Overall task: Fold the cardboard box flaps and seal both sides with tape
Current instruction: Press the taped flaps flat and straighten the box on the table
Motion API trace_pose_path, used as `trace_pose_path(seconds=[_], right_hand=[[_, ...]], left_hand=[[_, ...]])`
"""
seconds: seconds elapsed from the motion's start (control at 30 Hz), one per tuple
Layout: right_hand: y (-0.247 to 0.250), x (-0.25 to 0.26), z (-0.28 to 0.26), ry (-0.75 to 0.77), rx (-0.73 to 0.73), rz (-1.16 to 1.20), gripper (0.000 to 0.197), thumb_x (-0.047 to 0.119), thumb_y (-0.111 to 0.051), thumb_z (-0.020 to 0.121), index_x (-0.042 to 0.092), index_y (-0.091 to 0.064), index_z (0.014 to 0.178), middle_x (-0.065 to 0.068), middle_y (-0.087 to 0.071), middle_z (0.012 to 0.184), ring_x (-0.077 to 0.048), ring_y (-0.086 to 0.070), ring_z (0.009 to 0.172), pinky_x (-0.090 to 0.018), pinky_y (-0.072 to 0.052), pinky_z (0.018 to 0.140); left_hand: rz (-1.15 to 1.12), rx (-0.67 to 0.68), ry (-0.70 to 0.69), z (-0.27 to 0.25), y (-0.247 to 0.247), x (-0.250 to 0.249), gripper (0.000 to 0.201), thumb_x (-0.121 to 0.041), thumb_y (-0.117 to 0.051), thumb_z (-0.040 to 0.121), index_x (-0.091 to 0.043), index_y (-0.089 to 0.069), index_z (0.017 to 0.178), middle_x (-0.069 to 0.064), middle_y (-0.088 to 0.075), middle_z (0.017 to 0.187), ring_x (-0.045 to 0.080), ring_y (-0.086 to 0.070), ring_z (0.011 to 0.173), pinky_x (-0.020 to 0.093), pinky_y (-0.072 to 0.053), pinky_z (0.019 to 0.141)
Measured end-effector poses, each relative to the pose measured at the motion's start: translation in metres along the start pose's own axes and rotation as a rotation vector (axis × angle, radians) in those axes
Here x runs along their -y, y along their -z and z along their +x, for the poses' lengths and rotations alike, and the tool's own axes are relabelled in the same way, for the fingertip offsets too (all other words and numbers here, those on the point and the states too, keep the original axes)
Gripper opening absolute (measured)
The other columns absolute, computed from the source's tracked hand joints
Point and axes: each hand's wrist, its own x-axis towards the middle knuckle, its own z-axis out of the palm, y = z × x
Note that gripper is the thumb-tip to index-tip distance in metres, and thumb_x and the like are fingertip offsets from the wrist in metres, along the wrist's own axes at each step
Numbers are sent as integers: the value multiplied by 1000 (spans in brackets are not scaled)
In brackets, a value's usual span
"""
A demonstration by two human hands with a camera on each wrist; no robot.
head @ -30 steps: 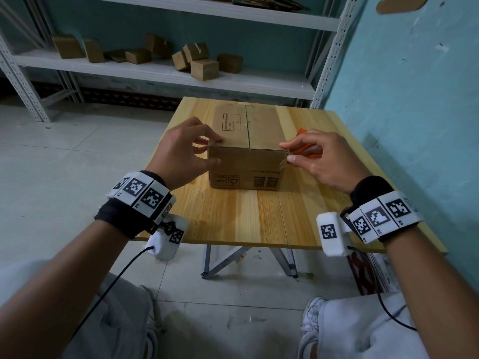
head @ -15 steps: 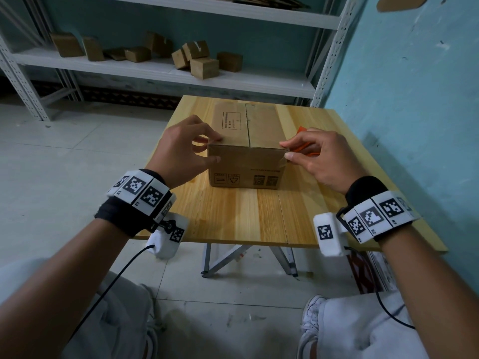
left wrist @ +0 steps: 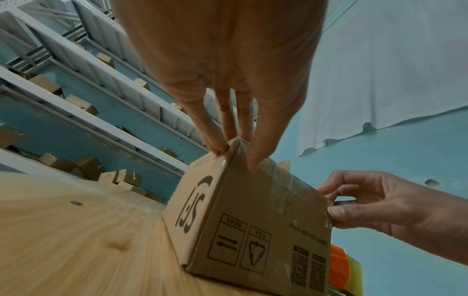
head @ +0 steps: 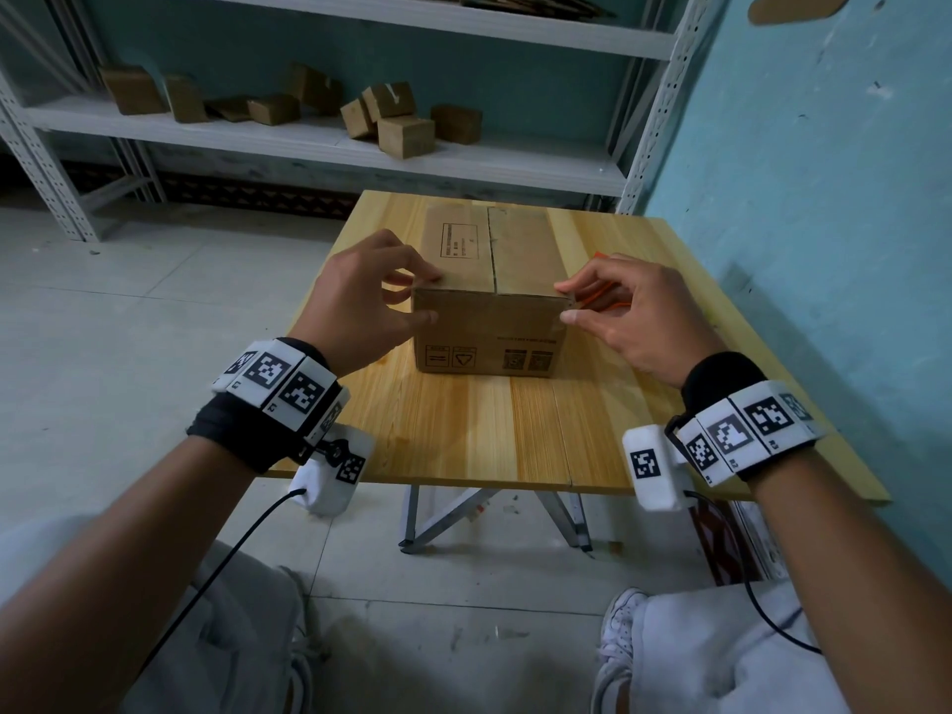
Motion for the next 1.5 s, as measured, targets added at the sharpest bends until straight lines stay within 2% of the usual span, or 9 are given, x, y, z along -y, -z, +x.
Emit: trace_pose_path(seconds=[0.3,0.47,0.83,1.1,1.23,1.37,1.5], right_hand=[[-5,0,-1,36,-47,-14,21,15,-78,80,17,-71,100,3,-67,99,-4,-65,86,-18,-56,77],[-8,0,-1,57,-61,-42,21,15,-78,79,14,-70,99,0,-66,98,-7,-65,85,-22,-58,76],[-9,1,0,81,-54,-109,25,15,-80,76,13,-68,98,-2,-64,98,-11,-64,87,-29,-59,77],[-7,2,0,80,-29,-111,28,10,-82,74,13,-67,98,-2,-63,98,-7,-63,85,-18,-57,77],[-9,3,-1,81,-48,-110,26,11,-81,75,11,-67,97,-3,-67,96,-10,-66,83,-24,-58,77],[-5,3,0,71,-27,-77,22,13,-79,78,14,-68,96,-1,-68,95,-8,-66,83,-24,-58,78],[-1,-1,2,58,-5,-47,16,15,-76,82,15,-70,97,-2,-69,98,-10,-66,87,-28,-58,82]], left_hand=[[-4,-2,8,1,0,-1,32,-14,-74,79,-12,-66,109,1,-57,115,12,-57,100,10,-47,69],[1,-5,-3,0,0,-1,32,-14,-75,78,-12,-66,109,0,-57,113,10,-57,98,5,-47,68],[-1,12,-7,1,1,0,33,-7,-74,78,-12,-66,110,0,-56,114,12,-57,100,10,-48,70],[-43,35,-5,2,6,-1,33,-3,-73,77,-9,-67,110,1,-58,113,13,-57,103,14,-51,75],[-26,6,-22,2,6,-1,32,-3,-74,77,-9,-69,108,0,-60,109,12,-59,99,11,-49,72],[-24,16,-59,2,8,1,32,-5,-73,78,-8,-69,110,4,-62,110,14,-61,99,16,-51,78],[-17,20,-71,4,9,4,31,-8,-72,80,-10,-69,111,2,-63,110,11,-61,99,11,-48,78]])
